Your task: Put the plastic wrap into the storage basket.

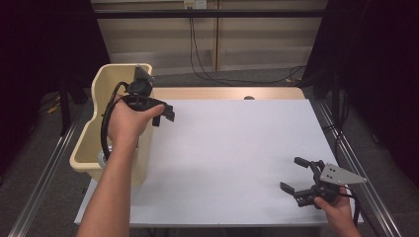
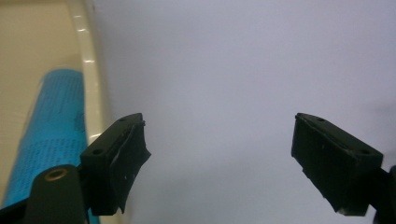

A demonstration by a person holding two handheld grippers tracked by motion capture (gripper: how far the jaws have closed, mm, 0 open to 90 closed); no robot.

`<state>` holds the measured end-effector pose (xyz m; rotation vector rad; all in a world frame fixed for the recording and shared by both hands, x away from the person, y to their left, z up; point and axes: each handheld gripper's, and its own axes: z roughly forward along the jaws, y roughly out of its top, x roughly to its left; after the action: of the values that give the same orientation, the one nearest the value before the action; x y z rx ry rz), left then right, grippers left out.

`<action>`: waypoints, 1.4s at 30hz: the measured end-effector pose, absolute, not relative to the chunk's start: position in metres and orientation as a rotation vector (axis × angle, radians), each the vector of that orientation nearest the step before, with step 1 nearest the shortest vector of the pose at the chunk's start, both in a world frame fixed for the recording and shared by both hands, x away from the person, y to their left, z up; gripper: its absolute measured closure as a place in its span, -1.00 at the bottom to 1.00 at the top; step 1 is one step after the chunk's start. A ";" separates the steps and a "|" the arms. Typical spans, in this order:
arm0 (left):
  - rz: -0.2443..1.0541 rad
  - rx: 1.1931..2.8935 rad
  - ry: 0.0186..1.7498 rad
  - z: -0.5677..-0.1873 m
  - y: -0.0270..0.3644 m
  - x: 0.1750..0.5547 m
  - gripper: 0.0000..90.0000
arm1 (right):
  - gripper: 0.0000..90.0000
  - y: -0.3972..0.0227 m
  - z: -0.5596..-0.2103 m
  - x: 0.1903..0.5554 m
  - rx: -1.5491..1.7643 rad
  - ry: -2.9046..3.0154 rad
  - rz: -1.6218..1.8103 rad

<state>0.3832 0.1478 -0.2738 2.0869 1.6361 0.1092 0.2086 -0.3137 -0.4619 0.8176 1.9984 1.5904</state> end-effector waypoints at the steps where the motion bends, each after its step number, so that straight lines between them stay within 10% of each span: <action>1: 0.103 2.091 1.628 -0.276 0.144 0.383 -0.60 | -0.97 -0.314 -0.462 0.209 0.817 1.998 1.591; 42: -0.012 2.261 1.506 -0.367 0.099 0.360 -0.63 | -0.97 -0.312 -0.462 0.208 0.810 2.005 1.589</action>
<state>0.3600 0.0987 -0.3666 2.2614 1.5063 -0.0116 0.2083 -0.3124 -0.4621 0.8096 2.0049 1.5888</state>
